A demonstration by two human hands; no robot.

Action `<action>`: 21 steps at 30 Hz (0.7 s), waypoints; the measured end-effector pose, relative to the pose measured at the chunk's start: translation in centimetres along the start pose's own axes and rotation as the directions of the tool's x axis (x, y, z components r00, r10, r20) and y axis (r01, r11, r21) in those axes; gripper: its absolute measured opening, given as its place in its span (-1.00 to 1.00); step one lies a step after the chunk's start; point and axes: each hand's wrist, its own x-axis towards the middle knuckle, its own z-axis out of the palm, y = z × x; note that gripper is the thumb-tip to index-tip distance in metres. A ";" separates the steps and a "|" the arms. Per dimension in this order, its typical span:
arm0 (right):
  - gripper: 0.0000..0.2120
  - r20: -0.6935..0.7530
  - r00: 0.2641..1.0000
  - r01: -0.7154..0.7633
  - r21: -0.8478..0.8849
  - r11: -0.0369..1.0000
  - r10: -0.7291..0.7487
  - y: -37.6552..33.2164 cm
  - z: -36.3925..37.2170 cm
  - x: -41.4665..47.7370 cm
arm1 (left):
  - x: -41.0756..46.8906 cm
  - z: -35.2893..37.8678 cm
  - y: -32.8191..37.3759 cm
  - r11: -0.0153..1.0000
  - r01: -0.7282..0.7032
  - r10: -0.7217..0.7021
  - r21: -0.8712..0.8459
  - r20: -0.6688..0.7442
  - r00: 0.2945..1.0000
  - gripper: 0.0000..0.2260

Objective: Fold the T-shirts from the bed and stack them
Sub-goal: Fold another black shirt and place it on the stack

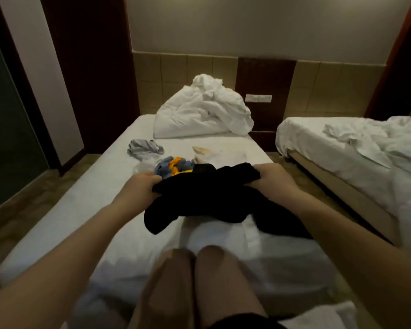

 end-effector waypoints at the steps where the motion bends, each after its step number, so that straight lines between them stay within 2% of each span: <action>1: -0.79 0.011 1.000 -0.014 0.023 1.000 0.013 0.3 0.9 -1.1 | -1.0 0.7 0.1 1.000 0.029 -0.029 0.006 0.028 0.999 -0.92; 6: -0.81 0.082 0.997 -0.006 0.039 0.999 0.002 0.4 1.4 -4.0 | -2.9 0.3 1.0 0.996 0.060 -0.065 0.060 0.087 0.994 -0.87; 9: -0.80 0.200 0.980 0.019 -0.016 1.000 -0.015 0.2 2.1 -7.2 | -6.2 0.7 1.7 0.985 0.124 -0.141 0.116 0.151 0.978 -0.83; 12: -0.68 0.272 0.958 0.119 -0.080 0.990 -0.093 0.6 4.7 -11.7 | -11.9 2.7 2.6 0.980 0.198 -0.198 0.022 0.219 0.955 -0.96; 14: -0.68 0.339 0.934 0.146 -0.071 0.987 -0.114 1.2 6.4 -14.6 | -15.2 3.8 3.4 0.962 0.265 -0.232 -0.070 0.306 0.923 -0.78; 16: -0.67 0.429 0.896 0.125 -0.001 0.992 -0.113 1.7 7.9 -17.1 | -17.5 4.9 3.3 0.927 0.329 -0.245 -0.181 0.374 0.895 -0.67; 20: -0.73 0.508 0.848 0.062 0.188 0.980 -0.151 2.4 10.0 -19.6 | -20.2 6.7 2.0 0.886 0.401 -0.288 -0.231 0.405 0.868 -0.86; 21: -0.77 0.507 0.848 0.052 0.214 0.975 -0.156 2.7 10.4 -19.9 | -20.7 6.9 1.8 0.877 0.433 -0.326 -0.207 0.404 0.854 -0.83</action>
